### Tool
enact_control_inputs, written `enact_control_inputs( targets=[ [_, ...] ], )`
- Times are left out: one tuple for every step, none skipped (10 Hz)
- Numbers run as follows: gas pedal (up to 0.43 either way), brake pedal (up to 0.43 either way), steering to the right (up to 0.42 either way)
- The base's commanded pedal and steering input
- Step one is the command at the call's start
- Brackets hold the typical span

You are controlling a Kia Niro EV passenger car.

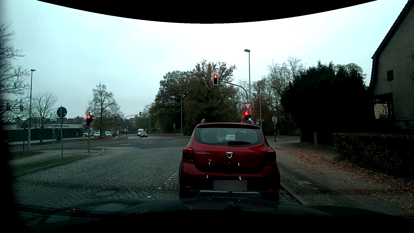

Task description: Follow the waypoints while adhering to traffic rules and regulations

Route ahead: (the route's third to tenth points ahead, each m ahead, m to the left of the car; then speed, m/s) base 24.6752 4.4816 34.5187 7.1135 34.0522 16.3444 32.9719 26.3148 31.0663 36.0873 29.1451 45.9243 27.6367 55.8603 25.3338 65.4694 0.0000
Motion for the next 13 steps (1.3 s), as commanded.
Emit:
enact_control_inputs(
  targets=[
    [0.000,0.378,0.003],
    [0.000,0.378,0.003],
    [0.000,0.378,0.003],
    [0.000,0.378,0.003],
    [0.000,0.378,0.003],
    [0.000,0.378,0.003],
    [0.000,0.378,0.003],
    [0.000,0.384,0.003],
    [0.000,0.378,0.003],
    [0.000,0.378,0.003],
    [0.000,0.378,0.003],
    [0.000,0.378,0.003],
    [0.000,0.378,0.003]
  ],
)
